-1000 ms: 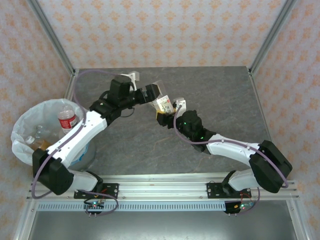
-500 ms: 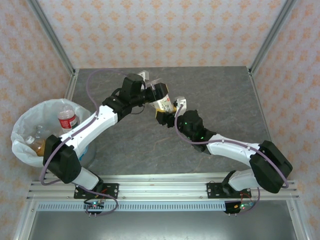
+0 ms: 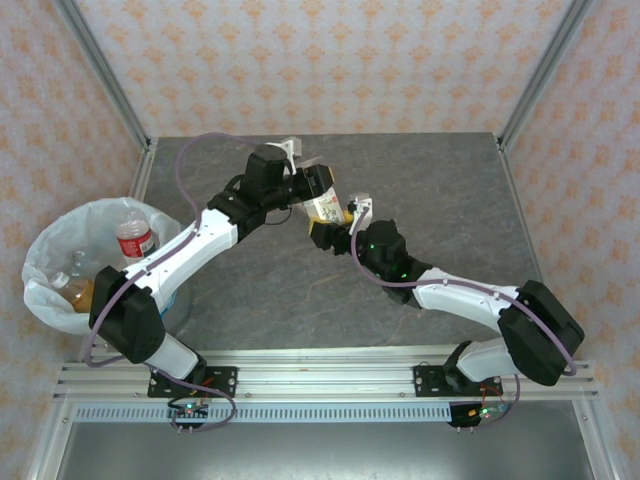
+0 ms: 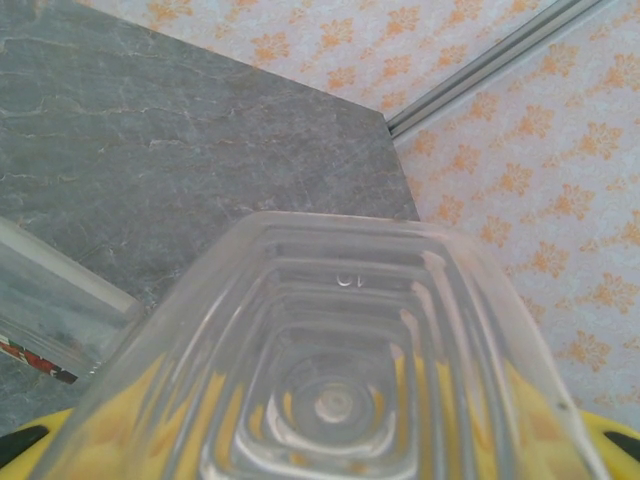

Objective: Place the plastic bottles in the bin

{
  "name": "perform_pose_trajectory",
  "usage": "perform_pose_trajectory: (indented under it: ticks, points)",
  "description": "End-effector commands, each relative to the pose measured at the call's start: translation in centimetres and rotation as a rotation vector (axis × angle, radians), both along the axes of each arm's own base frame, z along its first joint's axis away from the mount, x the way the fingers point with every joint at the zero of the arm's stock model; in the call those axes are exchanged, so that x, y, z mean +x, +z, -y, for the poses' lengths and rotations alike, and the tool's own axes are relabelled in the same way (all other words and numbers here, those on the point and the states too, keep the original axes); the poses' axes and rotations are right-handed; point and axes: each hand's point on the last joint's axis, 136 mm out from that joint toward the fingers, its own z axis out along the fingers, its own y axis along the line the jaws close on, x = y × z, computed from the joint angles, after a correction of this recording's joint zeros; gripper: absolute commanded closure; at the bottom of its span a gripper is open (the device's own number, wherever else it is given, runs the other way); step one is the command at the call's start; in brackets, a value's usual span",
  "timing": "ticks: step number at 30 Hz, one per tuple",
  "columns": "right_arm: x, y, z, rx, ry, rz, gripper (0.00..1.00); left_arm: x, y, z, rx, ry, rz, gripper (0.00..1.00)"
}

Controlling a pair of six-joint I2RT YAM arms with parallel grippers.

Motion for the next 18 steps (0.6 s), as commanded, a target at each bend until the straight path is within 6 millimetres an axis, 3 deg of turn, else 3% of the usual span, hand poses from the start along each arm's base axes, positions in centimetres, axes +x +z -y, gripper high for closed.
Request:
perform_pose_trajectory:
  ticks: [1, 6, 8, 14, 18]
  points:
    - [0.3, 2.1, 1.0, 0.063, -0.058, 0.038, 0.26, 0.1, 1.7, -0.2, 0.014, 0.006, 0.067, 0.48]
    - [-1.8, 0.9, 0.7, -0.095, 0.078, 0.001, 0.05, 0.4, 1.5, -0.7, 0.062, 0.026, 0.062, 0.49]
    - [-1.9, 0.6, 1.7, -0.114, 0.039, -0.024, 0.01, 0.4, 1.4, -1.0, 0.079, 0.030, 0.056, 0.50]
    - [0.2, 0.0, 9.5, -0.128, -0.357, -0.076, 0.01, 0.0, 1.8, -4.5, 0.176, 0.143, 0.059, 0.51]
    - [0.7, -1.8, 12.9, -0.146, -0.478, -0.134, 0.01, -1.2, 2.7, -8.2, 0.255, 0.238, 0.061, 0.51]
